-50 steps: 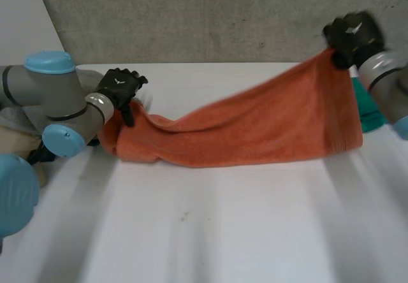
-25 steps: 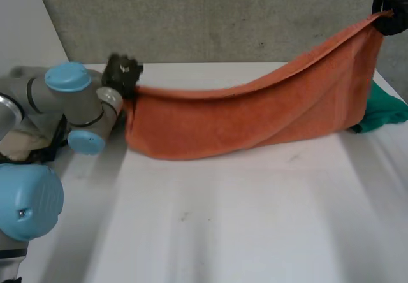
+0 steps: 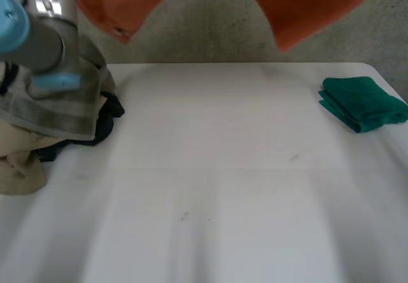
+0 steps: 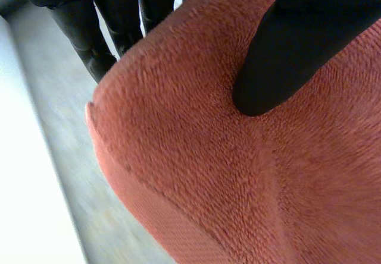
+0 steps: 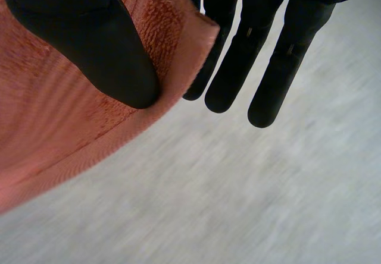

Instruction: Fold the laundry.

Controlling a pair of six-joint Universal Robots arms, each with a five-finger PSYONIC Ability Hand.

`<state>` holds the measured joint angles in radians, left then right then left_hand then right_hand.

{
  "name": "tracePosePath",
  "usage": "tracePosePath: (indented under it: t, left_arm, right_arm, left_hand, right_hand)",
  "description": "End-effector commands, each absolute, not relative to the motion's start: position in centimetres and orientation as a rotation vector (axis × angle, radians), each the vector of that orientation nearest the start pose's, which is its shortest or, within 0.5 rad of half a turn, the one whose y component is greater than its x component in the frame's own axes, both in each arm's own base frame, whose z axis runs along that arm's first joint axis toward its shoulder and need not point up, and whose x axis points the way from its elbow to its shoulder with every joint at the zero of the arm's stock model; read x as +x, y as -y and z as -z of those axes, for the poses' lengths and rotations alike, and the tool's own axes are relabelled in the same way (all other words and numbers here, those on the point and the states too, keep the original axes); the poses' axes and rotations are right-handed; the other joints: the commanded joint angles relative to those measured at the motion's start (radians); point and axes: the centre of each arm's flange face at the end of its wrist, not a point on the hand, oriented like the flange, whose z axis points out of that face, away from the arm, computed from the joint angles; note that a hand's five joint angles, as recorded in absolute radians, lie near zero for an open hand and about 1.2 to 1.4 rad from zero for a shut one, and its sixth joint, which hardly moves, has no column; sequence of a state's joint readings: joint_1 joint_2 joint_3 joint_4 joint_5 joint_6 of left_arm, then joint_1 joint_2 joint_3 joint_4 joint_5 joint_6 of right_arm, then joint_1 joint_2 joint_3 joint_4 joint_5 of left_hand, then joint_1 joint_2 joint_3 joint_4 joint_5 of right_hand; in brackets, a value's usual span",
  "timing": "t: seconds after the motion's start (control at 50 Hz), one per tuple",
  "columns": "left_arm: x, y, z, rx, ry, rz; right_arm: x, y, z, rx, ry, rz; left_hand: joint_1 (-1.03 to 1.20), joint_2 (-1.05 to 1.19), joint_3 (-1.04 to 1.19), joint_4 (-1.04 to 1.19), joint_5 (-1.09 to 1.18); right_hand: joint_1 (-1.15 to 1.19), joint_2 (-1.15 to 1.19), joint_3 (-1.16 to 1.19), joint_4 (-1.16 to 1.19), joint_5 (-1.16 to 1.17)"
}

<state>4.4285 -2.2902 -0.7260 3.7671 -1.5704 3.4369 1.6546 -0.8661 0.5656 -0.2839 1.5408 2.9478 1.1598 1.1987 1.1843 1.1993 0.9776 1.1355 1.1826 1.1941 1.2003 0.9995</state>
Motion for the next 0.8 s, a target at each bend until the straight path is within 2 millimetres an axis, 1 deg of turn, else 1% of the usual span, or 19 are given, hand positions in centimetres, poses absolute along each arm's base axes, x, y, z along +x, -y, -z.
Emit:
tracePosePath:
  t: [0.02,0.08,0.1,0.12,0.18,0.24,0.26,0.3,0.38,0.4,0.46,0.48,0.5,0.54,0.58,0.62,0.68,0.76,0.8]
  left_arm:
    - [-27.0,42.4,-24.5,0.591,-1.648,2.646]
    - [-27.1,41.4,-21.7,0.650,-1.751,2.573]
    - [-27.0,40.7,-20.3,0.680,-1.803,2.523]
    - [-26.9,40.3,-19.5,0.696,-1.833,2.494]
    - [-26.7,38.6,-18.0,0.756,-1.911,2.411]
    - [-26.4,36.9,-17.0,0.805,-1.982,2.324]
    - [-26.2,35.6,-16.8,0.849,-2.021,2.265]
    - [-26.0,34.1,-16.9,0.900,-2.051,2.210]
    - [-25.2,30.2,-17.4,1.060,-2.101,2.055]
    - [-24.8,28.3,-17.5,1.143,-2.123,1.958]
    - [-24.0,25.2,-17.4,1.277,-2.173,1.771]
    - [-23.3,23.4,-17.5,1.350,-2.201,1.651]
    - [-22.9,22.3,-17.5,1.390,-2.223,1.575]
    - [-22.0,20.2,-17.8,1.454,-2.273,1.417]
    - [-21.5,19.0,-18.1,1.491,-2.308,1.335]
    - [-21.5,18.4,-18.6,1.504,-2.324,1.315]
    - [-21.7,19.1,-18.6,1.490,-2.313,1.342]
    - [-22.5,21.6,-18.2,1.443,-2.264,1.421]
    - [-23.1,23.5,-18.4,1.411,-2.210,1.493]
  right_arm:
    - [17.6,45.6,-28.1,-0.481,-1.949,2.425]
    - [17.0,45.2,-25.4,-0.534,-2.064,2.331]
    - [16.7,44.8,-23.7,-0.579,-2.132,2.270]
    - [16.5,44.7,-22.8,-0.601,-2.173,2.234]
    - [15.4,43.9,-20.4,-0.689,-2.321,2.117]
    - [14.4,43.3,-19.6,-0.737,-2.424,2.024]
    - [13.7,42.7,-19.5,-0.759,-2.483,1.961]
    - [13.0,42.1,-19.7,-0.780,-2.536,1.899]
    - [11.0,40.2,-21.0,-0.871,-2.653,1.747]
    - [10.6,39.6,-21.3,-0.915,-2.682,1.699]
    - [8.7,37.3,-22.1,-1.121,-2.779,1.480]
    - [7.9,36.2,-22.5,-1.223,-2.804,1.359]
    - [7.5,35.4,-22.6,-1.282,-2.810,1.279]
    - [6.9,33.7,-22.9,-1.459,-2.778,1.085]
    - [6.9,33.3,-22.9,-1.573,-2.728,1.028]
    - [7.1,33.4,-22.4,-1.606,-2.707,1.022]
    - [7.4,34.3,-21.5,-1.546,-2.726,1.078]
    - [8.0,36.0,-20.1,-1.492,-2.730,1.198]
    - [8.5,37.1,-19.4,-1.460,-2.724,1.289]
  left_hand:
    - [0.236,0.198,0.212,0.197,0.244]
    - [0.236,0.198,0.212,0.197,0.244]
    - [0.236,0.198,0.212,0.197,0.244]
    - [0.236,0.198,0.212,0.197,0.244]
    - [0.236,0.198,0.212,0.197,0.244]
    - [0.236,0.198,0.212,0.197,0.244]
    - [0.236,0.198,0.212,0.197,0.244]
    - [0.236,0.198,0.212,0.197,0.244]
    - [0.236,0.198,0.212,0.197,0.244]
    - [0.236,0.198,0.212,0.197,0.244]
    - [0.236,0.198,0.212,0.197,0.244]
    - [0.236,0.198,0.212,0.197,0.244]
    - [0.236,0.198,0.212,0.197,0.244]
    - [0.236,0.198,0.212,0.197,0.244]
    - [0.236,0.198,0.212,0.197,0.244]
    - [0.236,0.198,0.212,0.197,0.244]
    - [0.236,0.198,0.212,0.197,0.244]
    - [0.236,0.198,0.212,0.197,0.244]
    - [0.236,0.198,0.212,0.197,0.244]
  right_hand:
    - [0.261,0.214,0.202,0.196,0.222]
    - [0.261,0.214,0.202,0.196,0.222]
    - [0.261,0.214,0.202,0.196,0.222]
    - [0.261,0.214,0.202,0.196,0.222]
    - [0.261,0.214,0.202,0.196,0.222]
    - [0.261,0.214,0.202,0.196,0.222]
    - [0.261,0.214,0.202,0.196,0.222]
    - [0.261,0.214,0.202,0.196,0.222]
    - [0.261,0.214,0.202,0.196,0.222]
    - [0.261,0.214,0.202,0.196,0.222]
    - [0.261,0.214,0.202,0.196,0.222]
    - [0.261,0.214,0.202,0.196,0.222]
    - [0.261,0.214,0.202,0.196,0.222]
    - [0.261,0.214,0.202,0.196,0.222]
    - [0.261,0.214,0.202,0.196,0.222]
    - [0.261,0.214,0.202,0.196,0.222]
    - [0.261,0.214,0.202,0.196,0.222]
    - [0.261,0.214,0.202,0.196,0.222]
    - [0.261,0.214,0.202,0.196,0.222]
